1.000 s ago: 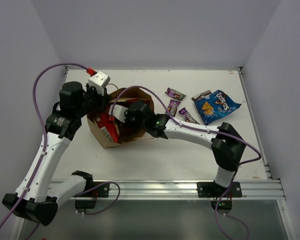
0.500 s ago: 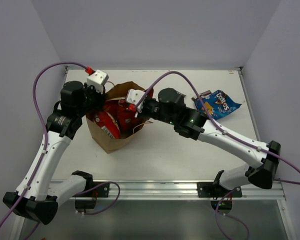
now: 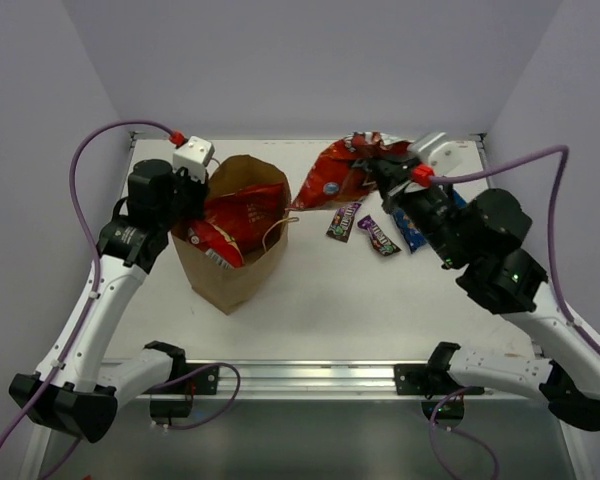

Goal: Take the snacks out of the paper bag

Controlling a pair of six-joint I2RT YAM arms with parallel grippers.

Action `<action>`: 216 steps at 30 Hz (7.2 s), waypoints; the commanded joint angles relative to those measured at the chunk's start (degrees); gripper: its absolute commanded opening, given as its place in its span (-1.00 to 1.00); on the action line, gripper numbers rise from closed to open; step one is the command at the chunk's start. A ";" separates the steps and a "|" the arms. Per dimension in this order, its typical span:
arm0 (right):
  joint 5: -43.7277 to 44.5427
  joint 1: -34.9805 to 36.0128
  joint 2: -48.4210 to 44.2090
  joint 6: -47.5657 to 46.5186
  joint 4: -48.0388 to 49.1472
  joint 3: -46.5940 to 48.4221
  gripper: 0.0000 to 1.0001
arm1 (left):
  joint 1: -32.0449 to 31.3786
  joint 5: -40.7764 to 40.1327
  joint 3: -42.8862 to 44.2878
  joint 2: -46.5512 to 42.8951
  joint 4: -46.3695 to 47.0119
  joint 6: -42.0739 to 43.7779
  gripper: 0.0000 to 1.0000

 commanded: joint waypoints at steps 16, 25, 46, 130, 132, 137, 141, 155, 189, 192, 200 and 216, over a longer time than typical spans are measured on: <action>-7.72 -6.36 1.56 35.07 -13.45 -21.42 -1.00 | -0.45 -2.87 7.35 1.43 3.56 4.15 -1.00; -12.82 -14.91 13.70 25.52 -13.96 -11.33 0.51 | -0.45 5.23 8.06 0.81 2.95 6.01 -1.00; -31.64 -4.01 38.65 -9.14 -19.77 22.70 0.74 | -0.45 8.48 7.18 0.37 1.80 3.90 -1.00; -11.79 -40.57 66.02 31.40 -5.44 39.41 0.70 | -0.45 -5.05 1.64 -0.94 1.71 0.74 -1.00; -11.25 -40.40 62.50 28.06 -6.32 38.00 0.88 | -0.45 -4.70 1.73 -0.86 1.72 1.18 -1.00; -20.72 -36.46 44.78 21.20 -7.81 30.10 0.91 | -0.45 -3.83 1.91 -0.77 2.77 2.58 -1.00; -27.60 -27.59 32.26 16.09 -7.37 20.35 0.85 | -0.45 -1.29 1.91 -0.51 3.47 3.81 -1.00; -21.90 2.56 32.85 38.05 -10.27 15.32 0.98 | -0.45 -0.22 2.26 -1.38 4.88 6.01 -1.00; -12.22 8.30 26.54 28.75 -4.82 7.06 -0.99 | -0.45 -10.49 -0.38 -3.93 5.23 1.44 -1.00; -12.92 7.07 21.01 26.99 -6.06 5.56 -1.00 | -0.45 -11.82 0.50 -2.88 4.44 1.35 -1.00; -11.08 1.01 9.93 21.98 -6.32 9.68 -1.00 | -0.36 -17.17 0.41 -0.51 3.13 -1.72 -1.00; -10.91 -31.86 18.62 14.86 4.48 10.84 -1.00 | 5.88 -16.57 3.49 5.65 -1.71 -8.05 -1.00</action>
